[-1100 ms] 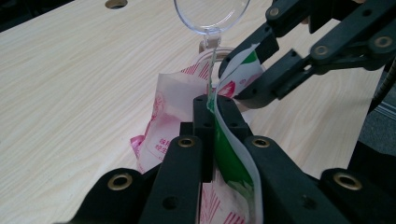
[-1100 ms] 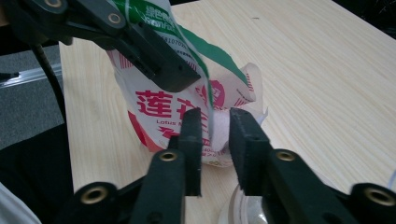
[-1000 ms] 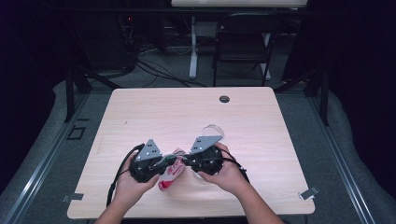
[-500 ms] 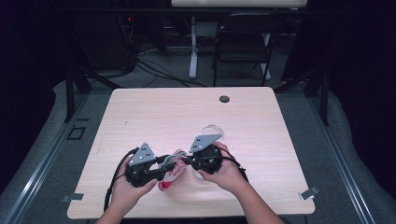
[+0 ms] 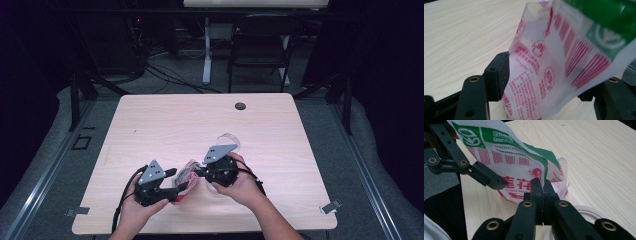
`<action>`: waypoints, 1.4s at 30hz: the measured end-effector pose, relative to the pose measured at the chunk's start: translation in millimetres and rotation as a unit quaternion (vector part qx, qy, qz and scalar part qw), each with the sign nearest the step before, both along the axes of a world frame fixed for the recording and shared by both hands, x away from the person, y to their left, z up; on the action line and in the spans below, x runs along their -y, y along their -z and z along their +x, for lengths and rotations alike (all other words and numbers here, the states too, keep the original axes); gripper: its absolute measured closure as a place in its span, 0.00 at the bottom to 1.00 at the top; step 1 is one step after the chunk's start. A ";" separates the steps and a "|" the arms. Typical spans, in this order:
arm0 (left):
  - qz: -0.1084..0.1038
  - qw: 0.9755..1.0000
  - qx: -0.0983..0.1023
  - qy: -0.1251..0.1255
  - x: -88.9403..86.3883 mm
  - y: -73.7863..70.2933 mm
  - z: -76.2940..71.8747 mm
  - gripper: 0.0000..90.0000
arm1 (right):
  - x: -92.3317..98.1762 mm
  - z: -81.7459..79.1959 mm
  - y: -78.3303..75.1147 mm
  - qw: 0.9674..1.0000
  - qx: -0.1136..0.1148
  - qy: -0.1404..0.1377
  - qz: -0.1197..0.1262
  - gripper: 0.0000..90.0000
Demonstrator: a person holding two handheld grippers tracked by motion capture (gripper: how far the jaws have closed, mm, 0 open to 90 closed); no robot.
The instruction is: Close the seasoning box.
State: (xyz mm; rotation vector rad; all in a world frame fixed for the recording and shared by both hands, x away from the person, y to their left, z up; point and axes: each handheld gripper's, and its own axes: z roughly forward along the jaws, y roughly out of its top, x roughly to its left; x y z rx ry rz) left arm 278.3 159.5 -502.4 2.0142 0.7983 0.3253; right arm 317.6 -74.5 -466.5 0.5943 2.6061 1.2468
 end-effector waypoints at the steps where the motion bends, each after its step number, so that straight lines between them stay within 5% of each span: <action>1: -0.001 1.000 -0.003 -0.001 -0.3 2.5 -0.4 0.42 | -0.1 -0.2 0.2 1.000 0.001 0.002 0.001 1.00; 10: -0.006 0.999 -0.031 -0.005 -0.5 31.4 1.1 0.42 | 0.5 -0.4 0.3 1.000 0.003 0.001 -0.003 1.00; 14: 0.008 0.999 -0.034 -0.006 0.7 41.9 3.8 0.41 | 0.5 -0.9 0.5 1.000 0.004 0.002 -0.003 1.00; 22: -0.003 0.999 -0.028 -0.024 0.9 53.2 6.6 0.38 | 0.2 -1.6 0.9 1.000 0.005 0.001 -0.002 1.00; 42: 0.032 0.999 -0.009 -0.042 7.8 69.1 13.5 0.29 | -0.7 -2.8 1.3 1.000 0.008 -0.001 0.000 1.00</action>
